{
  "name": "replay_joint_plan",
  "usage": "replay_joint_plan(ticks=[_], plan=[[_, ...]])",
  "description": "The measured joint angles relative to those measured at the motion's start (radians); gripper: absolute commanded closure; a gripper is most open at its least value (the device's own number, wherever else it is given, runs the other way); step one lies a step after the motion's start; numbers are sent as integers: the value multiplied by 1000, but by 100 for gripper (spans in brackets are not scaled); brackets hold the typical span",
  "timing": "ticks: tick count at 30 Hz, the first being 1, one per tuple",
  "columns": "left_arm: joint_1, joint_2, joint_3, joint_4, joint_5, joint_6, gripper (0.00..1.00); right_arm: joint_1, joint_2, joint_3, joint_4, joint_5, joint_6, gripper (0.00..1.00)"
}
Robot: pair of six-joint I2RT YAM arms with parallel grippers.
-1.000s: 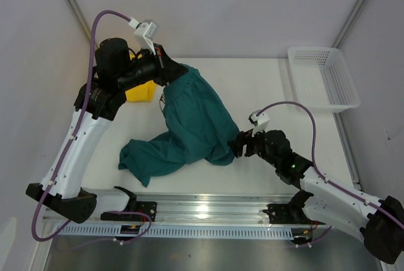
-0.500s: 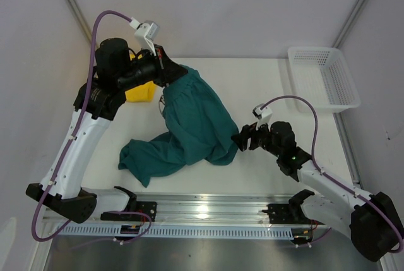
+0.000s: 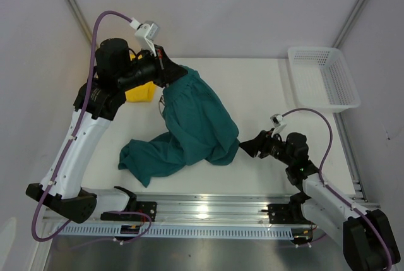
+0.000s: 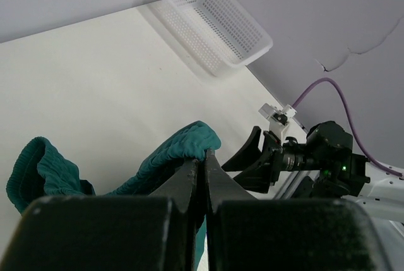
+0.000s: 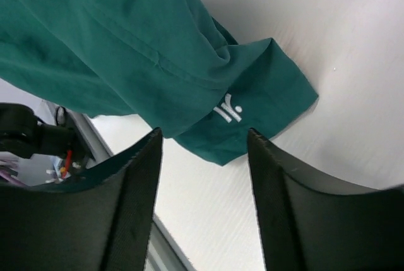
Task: Fold and stack the shorts
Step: Flatten the shorts out
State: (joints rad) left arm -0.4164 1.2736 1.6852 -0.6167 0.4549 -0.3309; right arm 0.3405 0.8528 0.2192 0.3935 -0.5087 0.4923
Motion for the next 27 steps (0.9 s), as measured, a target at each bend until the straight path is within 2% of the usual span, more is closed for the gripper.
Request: replay_joint_plan(ticks=[1,4,15,27], plan=[[0,0,0,0,0,0,100,-8,7,0,-2,-5,21,48],[0,0,0,0,-1,0,100,-37,70,15,-12,-12,72,49],[0,0,0,-2,-8,0,100,-61,417,53,-14,-1,193,44],[0,0,0,-9,-9,0,100,-44,692,179,157,7,269,44]])
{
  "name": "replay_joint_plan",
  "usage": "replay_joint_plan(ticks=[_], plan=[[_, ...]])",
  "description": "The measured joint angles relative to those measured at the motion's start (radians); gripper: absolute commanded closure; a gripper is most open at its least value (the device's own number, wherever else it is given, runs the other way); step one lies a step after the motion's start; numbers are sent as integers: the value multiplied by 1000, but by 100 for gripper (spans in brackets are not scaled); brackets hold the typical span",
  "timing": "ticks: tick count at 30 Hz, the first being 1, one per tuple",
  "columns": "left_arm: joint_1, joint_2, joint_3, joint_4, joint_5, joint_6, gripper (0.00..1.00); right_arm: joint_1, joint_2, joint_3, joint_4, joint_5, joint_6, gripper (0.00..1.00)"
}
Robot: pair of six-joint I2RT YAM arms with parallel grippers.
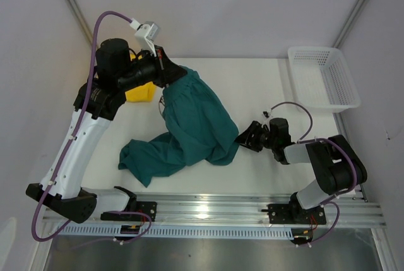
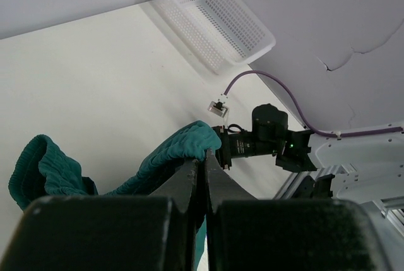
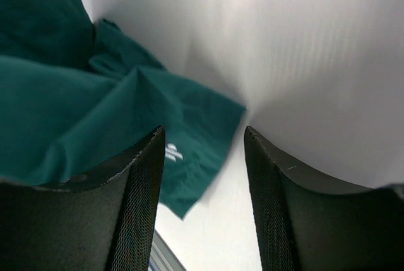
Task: Fold and stack the shorts
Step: Flatten the shorts out
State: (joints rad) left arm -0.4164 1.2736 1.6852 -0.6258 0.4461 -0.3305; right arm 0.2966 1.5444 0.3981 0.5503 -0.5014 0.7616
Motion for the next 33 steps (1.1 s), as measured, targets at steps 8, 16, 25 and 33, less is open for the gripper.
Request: replay_joint_plan(ticks=[8,16,25,33], plan=[[0,0,0,-6,-1,0,100,53,55,50,24,70,46,46],[0,0,0,-7,-6,0,100,86,55,48,26,129,70,49],[0,0,0,-14,-18,1,100,134,82,28,72,179,103,88],[0,0,0,-25,-55,2,100,114,59,18,25,176,113,100]])
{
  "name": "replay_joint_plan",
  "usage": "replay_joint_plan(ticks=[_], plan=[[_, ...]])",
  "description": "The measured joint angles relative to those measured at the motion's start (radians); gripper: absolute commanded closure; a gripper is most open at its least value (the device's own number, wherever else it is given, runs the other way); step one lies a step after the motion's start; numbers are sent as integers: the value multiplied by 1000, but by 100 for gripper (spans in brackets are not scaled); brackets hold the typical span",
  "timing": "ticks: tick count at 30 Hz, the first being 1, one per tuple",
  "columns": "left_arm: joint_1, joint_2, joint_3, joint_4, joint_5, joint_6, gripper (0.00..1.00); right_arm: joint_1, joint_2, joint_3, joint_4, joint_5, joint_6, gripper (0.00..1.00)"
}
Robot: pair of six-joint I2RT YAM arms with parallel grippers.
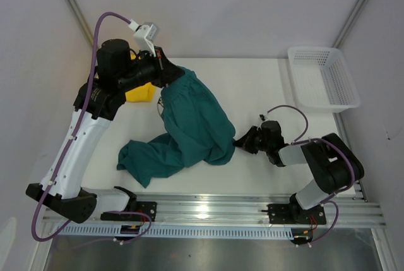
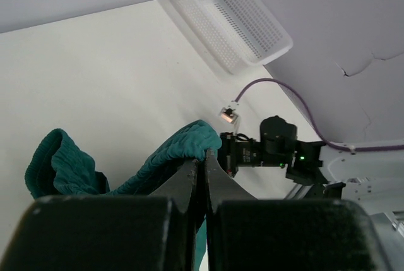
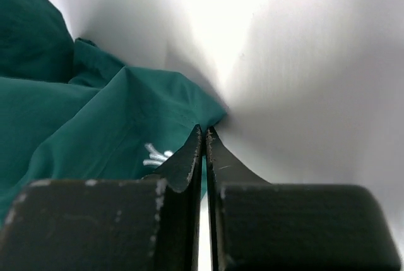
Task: Fold and stack the shorts
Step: Flatten the shorts out
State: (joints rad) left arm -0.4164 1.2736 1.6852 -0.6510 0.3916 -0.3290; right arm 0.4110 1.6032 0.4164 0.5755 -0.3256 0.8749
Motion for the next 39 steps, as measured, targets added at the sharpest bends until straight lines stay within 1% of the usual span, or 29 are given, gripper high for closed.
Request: replay_joint_plan(ticks=[1,3,8,10,13,16,18,19,22,24,28,33,39], plan=[[0,0,0,-4,-8,0,100,-7,-25,-3,-27,-1,-5,100],[0,0,5,-18,-36,0,100,-36,-130,-15,-114,-6,-24,100],[23,1,53,-60,-126,-4,100,-138,-510,-17,-313,-48,-92,100],[54,1,82,-70,-147,-11,100,-194,-679,6,-415,-77,-130,100],[108,17,158,-98,-154,-22,100,-285,-825,99,-563,-135,-182,100],[156,54,295,-135,-154,-37,100,-386,-861,234,-701,-219,-228,100],[192,77,396,-148,-150,-47,100,-441,-862,309,-755,-282,-251,100],[217,87,449,-160,-144,-56,100,-492,-862,344,-780,-312,-259,100],[297,76,527,-140,-113,-89,100,-581,-862,438,-835,-410,-270,100],[327,40,527,-115,-90,-113,100,-623,-862,501,-849,-476,-268,100],[336,-45,477,-20,-54,-145,100,-668,-868,621,-835,-560,-242,100],[338,-146,388,134,12,-196,100,-678,-911,753,-827,-589,-212,100],[339,-234,349,247,67,-241,100,-678,-1012,890,-825,-600,-194,100]])
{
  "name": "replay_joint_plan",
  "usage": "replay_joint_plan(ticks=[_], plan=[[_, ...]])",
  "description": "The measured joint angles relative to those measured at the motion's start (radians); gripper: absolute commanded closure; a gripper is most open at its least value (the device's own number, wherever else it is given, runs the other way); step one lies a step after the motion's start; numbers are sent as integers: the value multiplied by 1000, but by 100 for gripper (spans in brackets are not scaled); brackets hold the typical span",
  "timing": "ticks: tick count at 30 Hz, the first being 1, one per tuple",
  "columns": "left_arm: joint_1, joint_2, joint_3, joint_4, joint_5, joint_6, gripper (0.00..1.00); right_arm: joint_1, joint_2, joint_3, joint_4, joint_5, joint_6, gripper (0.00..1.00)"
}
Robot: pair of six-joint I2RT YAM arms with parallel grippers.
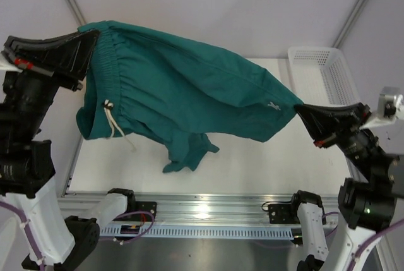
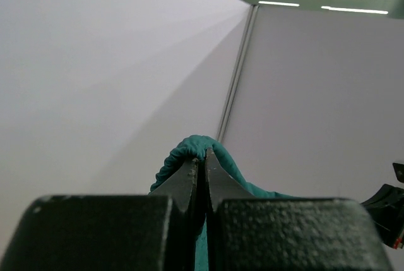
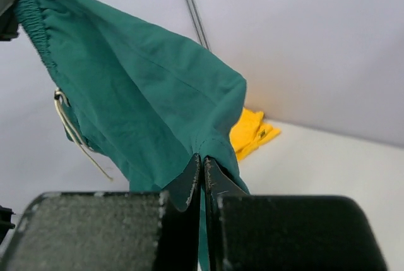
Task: Fold and stack the shorts
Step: Flatten the shorts out
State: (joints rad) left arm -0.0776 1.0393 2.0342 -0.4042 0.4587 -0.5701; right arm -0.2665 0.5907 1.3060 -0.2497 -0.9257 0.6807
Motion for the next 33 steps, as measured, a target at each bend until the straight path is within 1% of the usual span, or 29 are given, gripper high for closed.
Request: replay_joint_plan(ticks=[7,10,13,16,18,20,23,26,28,29,32,33], plan=[[0,-146,4,55,16,-14,100,44,-94,211,-11,18,-19,100],[0,-209,50,71,8,-14,100,83,-137,273,-8,64,-34,100],[0,-221,123,93,5,-16,100,120,-147,292,-6,108,-54,100],[0,-208,124,150,31,-44,100,175,-140,204,16,155,-66,100],[0,-163,102,196,68,-69,100,213,-107,134,17,185,-75,100],[0,-92,61,236,92,-88,100,238,-26,82,9,211,-85,100],[0,58,-10,261,98,-110,100,247,114,58,7,238,-95,100],[1,205,-37,248,94,-126,100,248,228,58,-6,264,-103,100],[2,299,-37,205,93,-137,100,248,269,80,-34,271,-110,100],[2,319,-37,188,93,-138,100,248,281,101,-40,272,-114,100],[2,338,-6,119,96,-138,100,248,284,181,-48,269,-119,100],[2,324,32,115,96,-138,100,248,263,219,-36,266,-124,100]])
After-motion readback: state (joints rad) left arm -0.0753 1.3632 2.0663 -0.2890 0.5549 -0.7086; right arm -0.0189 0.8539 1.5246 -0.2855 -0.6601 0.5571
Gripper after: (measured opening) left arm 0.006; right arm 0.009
